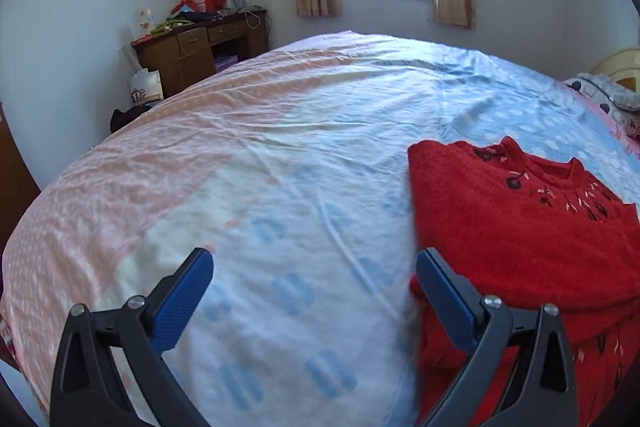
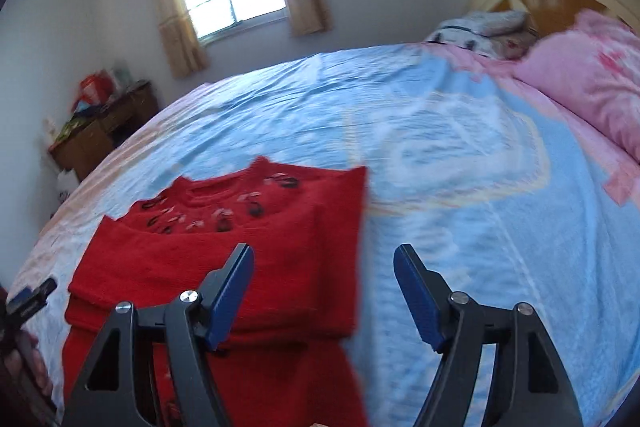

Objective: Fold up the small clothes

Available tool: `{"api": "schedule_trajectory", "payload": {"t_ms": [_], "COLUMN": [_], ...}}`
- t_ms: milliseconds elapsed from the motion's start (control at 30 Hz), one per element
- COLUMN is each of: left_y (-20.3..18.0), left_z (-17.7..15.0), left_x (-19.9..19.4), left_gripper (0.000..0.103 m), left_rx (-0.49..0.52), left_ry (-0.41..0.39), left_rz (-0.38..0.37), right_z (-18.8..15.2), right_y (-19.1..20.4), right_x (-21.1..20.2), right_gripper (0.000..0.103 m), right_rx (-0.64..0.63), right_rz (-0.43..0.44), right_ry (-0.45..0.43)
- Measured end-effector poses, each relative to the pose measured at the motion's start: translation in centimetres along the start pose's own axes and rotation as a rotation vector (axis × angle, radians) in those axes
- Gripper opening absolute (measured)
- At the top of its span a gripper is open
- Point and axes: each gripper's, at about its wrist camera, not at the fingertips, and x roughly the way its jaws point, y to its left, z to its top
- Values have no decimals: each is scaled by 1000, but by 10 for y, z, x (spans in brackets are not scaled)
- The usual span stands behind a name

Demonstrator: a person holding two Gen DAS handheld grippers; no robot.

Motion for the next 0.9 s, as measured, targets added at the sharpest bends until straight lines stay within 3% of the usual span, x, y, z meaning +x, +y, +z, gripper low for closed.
{"api": "schedule_trajectory", "payload": {"t_ms": [100,133,167,233,333,400,567,900], "left_y": [-17,-22,-25,-24,-23,-25,-30,-15], "left_z": [1,-1,-5,-11,-16,-17,-19,-21], "left_x": [15,22,27,24,23,19,13,10], "left_gripper": [103,103,103,103,103,103,103,103], "left_rx": [58,80,94,83,96,101,126,48], "left_ry": [30,55,79,59,56,42,10,21], "left_rz": [55,63,75,85,84,86,83,-44], "right_z": [2,0,-3,-12,-29,-32,-30,-34], "right_y": [24,31,38,43,48,45,26,21], "right_x": [15,21,28,42,49,46,44,39], "right_gripper": [67,60,48,38,38,38,38,40], "right_rx": [-62,-94,-132,-175,-285,-298,-237,-156], "right_rz": [22,2,-28,-54,-144,-155,-136,-104], "right_ry": [49,61,82,147,167,166,190,141]}}
